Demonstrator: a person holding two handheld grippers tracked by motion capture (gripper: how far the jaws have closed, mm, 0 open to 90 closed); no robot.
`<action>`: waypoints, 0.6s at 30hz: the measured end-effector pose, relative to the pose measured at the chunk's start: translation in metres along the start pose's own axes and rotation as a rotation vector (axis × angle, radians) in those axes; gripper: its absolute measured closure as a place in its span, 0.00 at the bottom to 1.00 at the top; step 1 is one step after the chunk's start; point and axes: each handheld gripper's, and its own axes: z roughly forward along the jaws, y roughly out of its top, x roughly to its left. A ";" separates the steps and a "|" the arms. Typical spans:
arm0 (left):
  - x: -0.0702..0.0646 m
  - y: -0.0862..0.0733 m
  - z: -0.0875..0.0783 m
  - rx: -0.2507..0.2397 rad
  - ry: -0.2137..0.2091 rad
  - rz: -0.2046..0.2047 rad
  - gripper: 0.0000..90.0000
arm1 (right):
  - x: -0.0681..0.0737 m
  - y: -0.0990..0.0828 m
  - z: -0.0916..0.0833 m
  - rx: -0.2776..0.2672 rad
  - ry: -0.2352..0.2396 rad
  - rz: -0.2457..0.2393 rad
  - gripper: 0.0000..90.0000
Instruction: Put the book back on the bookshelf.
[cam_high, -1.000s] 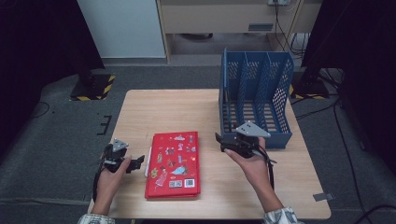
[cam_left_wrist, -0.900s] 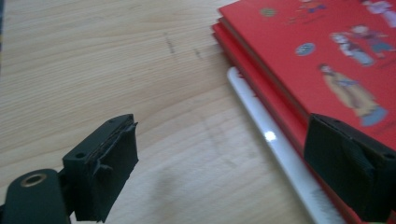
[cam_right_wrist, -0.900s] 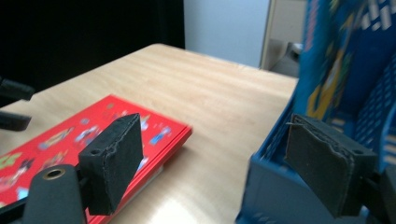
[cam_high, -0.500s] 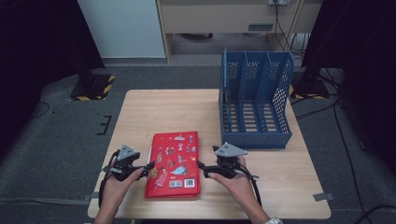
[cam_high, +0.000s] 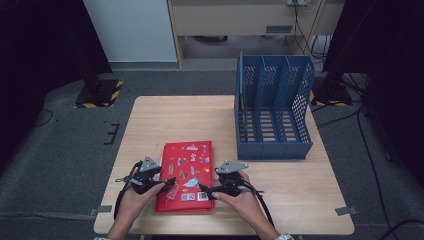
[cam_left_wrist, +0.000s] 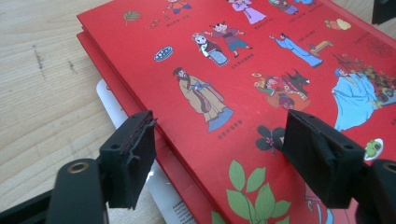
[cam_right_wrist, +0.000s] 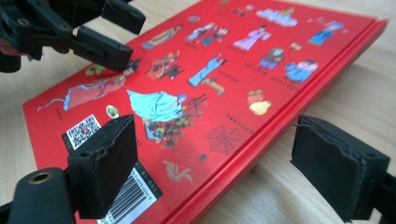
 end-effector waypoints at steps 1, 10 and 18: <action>0.000 0.000 0.000 0.000 -0.003 -0.004 0.27 | 0.001 0.000 0.001 0.003 -0.002 -0.001 0.16; 0.004 -0.003 0.006 -0.003 -0.060 -0.067 0.21 | 0.002 -0.003 0.010 0.030 0.001 0.008 0.13; 0.003 0.000 0.007 0.000 -0.057 -0.042 0.19 | -0.003 -0.003 0.011 0.035 0.025 0.042 0.13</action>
